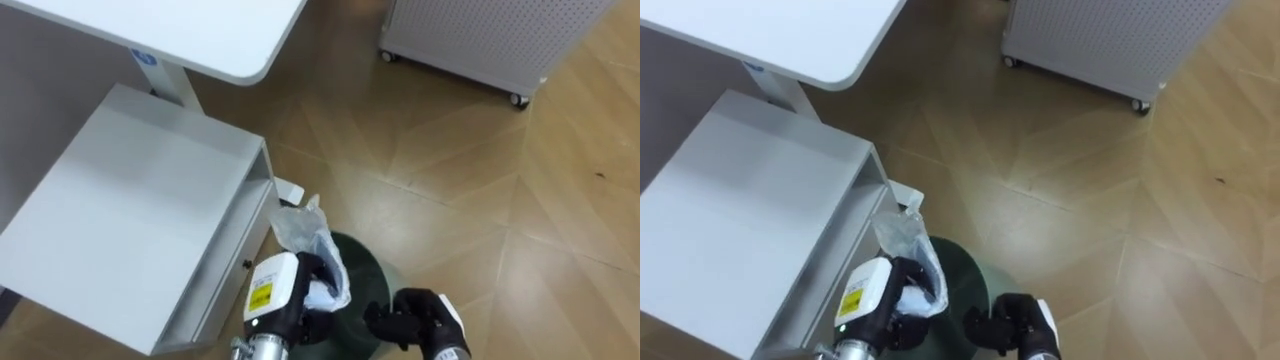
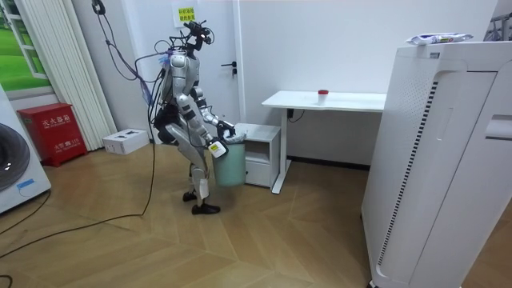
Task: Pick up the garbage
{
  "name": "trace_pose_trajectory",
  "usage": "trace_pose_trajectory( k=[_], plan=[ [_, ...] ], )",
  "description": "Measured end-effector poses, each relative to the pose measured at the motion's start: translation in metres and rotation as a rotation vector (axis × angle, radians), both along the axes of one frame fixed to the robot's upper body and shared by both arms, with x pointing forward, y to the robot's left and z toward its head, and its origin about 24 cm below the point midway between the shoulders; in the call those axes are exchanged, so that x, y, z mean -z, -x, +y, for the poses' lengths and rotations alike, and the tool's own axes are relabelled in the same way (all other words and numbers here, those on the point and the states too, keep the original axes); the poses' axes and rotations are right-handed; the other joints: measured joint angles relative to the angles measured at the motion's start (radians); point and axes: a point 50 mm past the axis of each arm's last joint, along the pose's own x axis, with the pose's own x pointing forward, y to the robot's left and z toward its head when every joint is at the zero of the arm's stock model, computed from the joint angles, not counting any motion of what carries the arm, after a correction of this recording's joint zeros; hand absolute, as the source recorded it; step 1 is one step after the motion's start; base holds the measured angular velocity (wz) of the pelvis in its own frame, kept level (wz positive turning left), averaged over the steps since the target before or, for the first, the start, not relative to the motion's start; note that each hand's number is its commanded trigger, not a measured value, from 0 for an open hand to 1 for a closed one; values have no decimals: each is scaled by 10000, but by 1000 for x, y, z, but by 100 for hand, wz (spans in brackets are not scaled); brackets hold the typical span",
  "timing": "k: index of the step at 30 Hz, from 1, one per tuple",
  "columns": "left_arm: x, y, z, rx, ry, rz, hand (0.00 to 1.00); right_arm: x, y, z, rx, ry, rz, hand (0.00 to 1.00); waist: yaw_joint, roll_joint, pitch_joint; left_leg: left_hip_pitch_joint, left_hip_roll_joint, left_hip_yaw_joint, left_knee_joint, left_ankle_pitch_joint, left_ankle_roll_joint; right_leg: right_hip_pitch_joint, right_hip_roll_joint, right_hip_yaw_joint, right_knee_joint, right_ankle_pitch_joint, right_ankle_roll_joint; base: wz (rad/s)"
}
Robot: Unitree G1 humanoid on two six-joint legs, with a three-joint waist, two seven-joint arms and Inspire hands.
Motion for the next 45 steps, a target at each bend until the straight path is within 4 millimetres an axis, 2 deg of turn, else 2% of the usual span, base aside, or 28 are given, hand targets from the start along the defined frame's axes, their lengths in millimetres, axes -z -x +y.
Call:
trace_pose_trajectory(
  k=[7,12,13,14,15,16,17,30,34,45],
  plan=[
    [7,9,-11,550,164,657,100,1,3,6,-421,113,1,100,4,-9,1,-14,-10,12,33,1,0,17,-9,18,-31,112,27,0],
    [8,9,-12,529,266,775,100,2,4,8,-405,30,38,100,-25,-50,-4,6,-27,53,30,24,42,4,-18,66,-3,122,42,-1],
    [9,10,-11,528,272,902,96,3,5,9,-412,24,81,100,-27,-69,-16,9,-22,56,29,24,42,6,-11,67,-8,122,42,0],
    [11,11,-10,528,264,1006,60,4,7,9,-422,27,124,100,-27,-87,-15,8,-19,56,29,24,42,6,-6,67,-11,122,42,0],
    [11,12,-10,524,265,1041,38,5,8,9,-423,29,149,100,-27,-92,-12,7,-19,56,28,24,42,5,-6,67,-12,122,42,0],
    [13,13,-10,515,250,1116,3,6,9,9,-418,35,202,100,-27,-95,-11,6,-19,56,26,23,43,5,-5,67,-15,121,43,0],
    [14,14,-9,525,214,1196,0,7,11,9,-406,19,247,100,-27,-96,-10,6,-17,59,26,21,46,5,-5,68,-18,121,44,0],
    [36,30,-2,957,-413,2639,0,10,14,6,-365,-13,400,100,27,-103,-9,39,25,116,20,14,53,21,14,72,-39,120,43,0],
    [43,37,0,1409,-847,3197,0,10,14,5,-382,-20,404,100,189,-102,-9,59,54,169,7,10,57,15,39,99,-57,125,34,-2],
    [46,38,3,1795,-1132,3645,0,10,13,3,-435,15,382,100,381,-103,-9,133,58,264,-1,-6,81,14,10,93,-28,125,32,-2]
  ],
)
